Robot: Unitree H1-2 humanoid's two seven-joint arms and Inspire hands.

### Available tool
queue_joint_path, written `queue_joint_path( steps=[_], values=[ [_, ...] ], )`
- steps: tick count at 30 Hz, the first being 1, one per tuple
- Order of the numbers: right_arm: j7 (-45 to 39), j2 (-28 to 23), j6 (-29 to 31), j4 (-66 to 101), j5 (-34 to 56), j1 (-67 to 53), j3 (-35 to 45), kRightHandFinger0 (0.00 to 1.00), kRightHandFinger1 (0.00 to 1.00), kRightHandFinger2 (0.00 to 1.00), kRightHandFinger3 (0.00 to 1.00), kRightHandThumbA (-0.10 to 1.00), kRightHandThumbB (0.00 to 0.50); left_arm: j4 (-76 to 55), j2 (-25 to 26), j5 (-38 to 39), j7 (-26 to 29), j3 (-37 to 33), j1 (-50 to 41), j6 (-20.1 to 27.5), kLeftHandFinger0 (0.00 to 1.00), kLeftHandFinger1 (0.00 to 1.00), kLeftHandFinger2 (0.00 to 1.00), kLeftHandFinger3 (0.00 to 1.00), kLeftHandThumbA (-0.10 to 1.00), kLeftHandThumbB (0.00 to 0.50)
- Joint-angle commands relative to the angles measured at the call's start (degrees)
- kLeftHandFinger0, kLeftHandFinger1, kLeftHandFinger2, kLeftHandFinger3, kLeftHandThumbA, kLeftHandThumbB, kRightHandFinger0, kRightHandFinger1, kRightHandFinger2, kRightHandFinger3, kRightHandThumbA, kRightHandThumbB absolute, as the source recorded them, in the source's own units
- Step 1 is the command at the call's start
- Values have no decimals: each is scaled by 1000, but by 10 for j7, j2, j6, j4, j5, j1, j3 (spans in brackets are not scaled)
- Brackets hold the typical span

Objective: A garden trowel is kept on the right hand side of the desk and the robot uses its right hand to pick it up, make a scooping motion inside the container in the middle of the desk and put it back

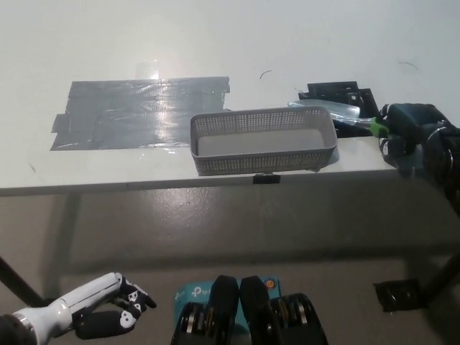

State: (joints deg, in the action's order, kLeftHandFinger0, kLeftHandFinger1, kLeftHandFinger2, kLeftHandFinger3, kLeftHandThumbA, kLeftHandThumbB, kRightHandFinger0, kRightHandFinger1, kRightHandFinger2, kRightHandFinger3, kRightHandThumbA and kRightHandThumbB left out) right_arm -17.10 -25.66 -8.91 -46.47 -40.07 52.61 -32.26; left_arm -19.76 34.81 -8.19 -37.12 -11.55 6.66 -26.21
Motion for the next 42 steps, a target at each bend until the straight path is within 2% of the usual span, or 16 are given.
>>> queue_joint_path(
  steps=[1,4,6,8,9,10,12,14,16,21,23,32,33,37,39,42],
  values=[
    [-58,5,17,-25,-11,-38,-34,410,645,382,306,-54,80,-23,16,-6,-14,9,10,-7,768,731,715,740,1000,457],
    [-55,4,23,-26,-13,-44,-40,181,415,230,287,-84,37,-29,14,-11,-19,18,2,-7,757,723,725,738,1000,476],
    [-79,12,4,-30,-19,-43,-51,434,618,446,308,-26,9,-37,21,-9,-21,25,-7,-7,765,729,740,758,1000,474],
    [-101,18,3,-42,-21,-37,-62,393,613,412,322,-100,111,-40,22,-8,-21,29,-11,-7,764,718,727,746,1000,477],
    [-109,18,3,-37,-31,-39,-75,732,979,743,412,-100,177,-40,22,-9,-21,29,-14,-7,776,723,722,733,1000,494],
    [-112,18,-1,-33,-40,-39,-84,860,955,770,452,-100,178,-39,22,-11,-22,28,-14,-7,786,729,722,732,1000,499],
    [-52,30,-32,-41,-75,-43,-103,615,674,684,978,440,0,-39,21,-16,-23,29,-15,-7,758,720,721,725,1000,500],
    [5,31,-35,-33,-80,-56,-99,138,202,327,839,511,0,-38,16,-20,-25,28,-15,-7,755,721,721,721,1000,489],
    [33,32,-30,-28,-84,-62,-97,6,91,237,693,304,0,-36,15,-20,-26,28,-16,-7,739,713,715,706,1000,484],
    [98,41,-16,-47,-102,-64,-95,0,123,323,488,-71,0,-32,18,-19,-27,28,-18,-7,787,735,722,703,1000,491],
    [132,49,-16,-73,-97,-61,-82,33,271,508,494,-68,0,-34,19,-19,-25,31,-23,-7,789,744,722,673,1000,499],
    [186,81,-11,-121,-76,-56,-44,0,165,490,360,-14,0,-49,17,-29,-21,54,-52,-7,795,746,733,680,1000,485],
    [191,84,-10,-128,-74,-55,-39,82,300,653,439,-9,0,-50,17,-31,-21,55,-52,-7,790,743,729,662,1000,481],
    [212,89,-7,-135,-65,-54,-18,25,194,380,558,21,0,-51,15,-45,-23,56,-52,-7,821,750,716,658,1000,487],
    [219,91,-11,-139,-65,-52,-10,145,309,483,730,-5,0,-49,13,-41,-25,58,-51,-7,830,754,711,650,1000,484],
    [225,97,-9,-163,-38,-32,25,1,66,251,594,-92,0,-51,16,-42,-26,60,-52,-7,806,754,729,647,1000,487]
  ],
)
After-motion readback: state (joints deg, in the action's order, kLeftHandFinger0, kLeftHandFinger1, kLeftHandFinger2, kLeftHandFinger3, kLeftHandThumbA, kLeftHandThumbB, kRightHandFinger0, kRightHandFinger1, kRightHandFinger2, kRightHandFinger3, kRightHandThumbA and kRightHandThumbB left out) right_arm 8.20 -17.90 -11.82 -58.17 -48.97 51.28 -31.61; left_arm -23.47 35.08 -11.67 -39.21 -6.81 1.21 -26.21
